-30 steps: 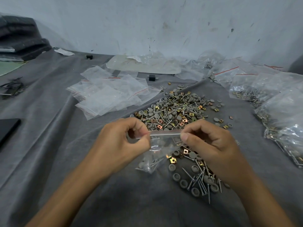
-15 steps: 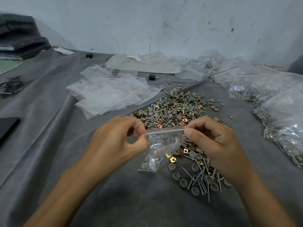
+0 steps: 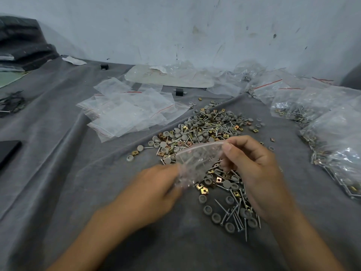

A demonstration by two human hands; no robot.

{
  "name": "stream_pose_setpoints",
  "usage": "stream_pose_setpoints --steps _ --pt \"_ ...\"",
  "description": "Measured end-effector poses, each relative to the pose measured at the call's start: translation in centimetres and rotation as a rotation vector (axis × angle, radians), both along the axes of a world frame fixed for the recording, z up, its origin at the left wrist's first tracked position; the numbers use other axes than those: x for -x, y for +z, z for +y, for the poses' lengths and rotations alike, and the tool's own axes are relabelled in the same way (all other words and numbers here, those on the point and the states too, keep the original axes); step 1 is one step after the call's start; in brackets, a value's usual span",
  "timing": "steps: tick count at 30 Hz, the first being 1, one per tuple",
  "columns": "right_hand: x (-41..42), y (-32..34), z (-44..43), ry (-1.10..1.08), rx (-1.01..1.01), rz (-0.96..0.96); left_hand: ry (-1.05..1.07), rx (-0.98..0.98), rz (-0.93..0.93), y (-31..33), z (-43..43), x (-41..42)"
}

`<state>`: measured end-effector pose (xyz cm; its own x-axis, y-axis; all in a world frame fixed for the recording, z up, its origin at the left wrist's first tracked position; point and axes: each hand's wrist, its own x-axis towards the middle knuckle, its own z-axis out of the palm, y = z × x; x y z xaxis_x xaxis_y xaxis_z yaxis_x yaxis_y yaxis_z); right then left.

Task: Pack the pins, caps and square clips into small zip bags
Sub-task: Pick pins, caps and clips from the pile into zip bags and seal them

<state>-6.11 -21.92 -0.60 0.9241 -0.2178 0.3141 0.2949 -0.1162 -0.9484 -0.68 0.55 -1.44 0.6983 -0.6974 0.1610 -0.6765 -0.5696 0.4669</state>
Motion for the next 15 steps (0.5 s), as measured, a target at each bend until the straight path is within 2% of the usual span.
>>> stream_pose_setpoints --steps 2,5,7,9,15 --pt "0.0 0.0 0.0 0.043 -0.021 0.047 0.036 0.165 0.072 0.4 0.4 -0.8" --pt "0.1 0.0 0.4 0.143 0.168 0.211 0.021 0.34 0.234 1.1 0.4 -1.2" --pt "0.1 -0.3 1.5 0.192 0.231 0.229 -0.058 0.404 0.306 0.9 0.2 -1.0" --pt "-0.1 -0.5 2.3 0.174 0.196 0.173 -0.077 0.432 0.331 0.3 0.3 -1.3" --pt "-0.2 0.2 -0.7 -0.013 0.159 0.188 0.126 0.382 0.217 -2.8 2.8 -4.3"
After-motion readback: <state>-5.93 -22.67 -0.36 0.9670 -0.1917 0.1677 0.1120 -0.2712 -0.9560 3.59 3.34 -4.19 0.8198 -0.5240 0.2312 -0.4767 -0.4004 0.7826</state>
